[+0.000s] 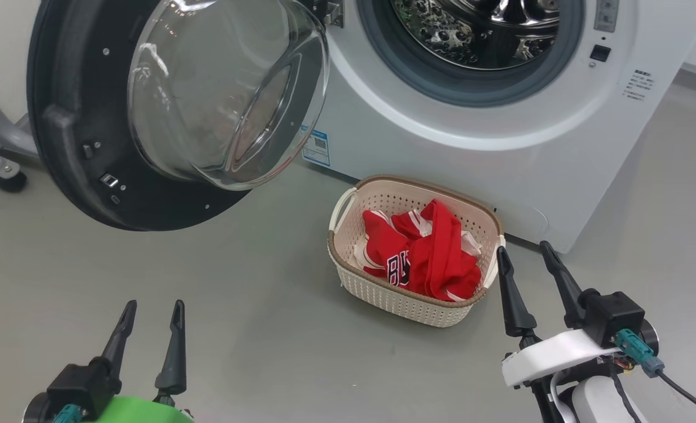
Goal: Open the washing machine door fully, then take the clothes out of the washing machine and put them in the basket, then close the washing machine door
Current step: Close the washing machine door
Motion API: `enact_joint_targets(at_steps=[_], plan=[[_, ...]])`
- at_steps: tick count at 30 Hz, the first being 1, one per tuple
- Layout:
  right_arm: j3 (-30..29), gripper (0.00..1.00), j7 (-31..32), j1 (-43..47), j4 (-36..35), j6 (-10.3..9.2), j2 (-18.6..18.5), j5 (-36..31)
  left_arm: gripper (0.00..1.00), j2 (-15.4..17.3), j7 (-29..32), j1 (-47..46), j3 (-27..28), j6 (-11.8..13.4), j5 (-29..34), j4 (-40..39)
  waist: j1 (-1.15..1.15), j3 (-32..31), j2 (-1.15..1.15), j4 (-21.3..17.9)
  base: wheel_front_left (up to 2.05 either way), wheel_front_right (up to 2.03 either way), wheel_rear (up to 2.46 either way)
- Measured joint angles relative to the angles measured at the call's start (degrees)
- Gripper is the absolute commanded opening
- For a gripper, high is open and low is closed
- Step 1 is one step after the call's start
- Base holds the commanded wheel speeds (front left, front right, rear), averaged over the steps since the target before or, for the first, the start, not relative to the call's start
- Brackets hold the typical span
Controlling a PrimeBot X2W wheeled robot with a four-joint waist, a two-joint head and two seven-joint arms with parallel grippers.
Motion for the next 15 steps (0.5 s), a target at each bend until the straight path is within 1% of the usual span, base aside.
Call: enact_joint_targets(at_steps=[6,10,15], plan=[[1.68,1.0,0.0,-0.18,0.18,0.25,0.0,-0.01,1.0,0.0,0.0,1.03,1.63,0.7,0.0,-1.63,0.0,0.72,0.0,1.83,0.0,0.0,0.0],[2.56,1.0,0.0,-0.73,0.79,0.26,-0.02,0.0,1.0,-0.01,0.0,1.12,2.12,1.2,0.0,-2.18,0.0,1.13,0.0,2.41,0.0,0.0,0.0],[2.96,1.0,0.0,-1.46,0.97,0.29,-0.02,0.05,1.0,-0.01,0.0,1.66,2.5,1.24,0.0,-3.09,0.0,1.12,0.0,2.57,0.0,0.0,0.0]])
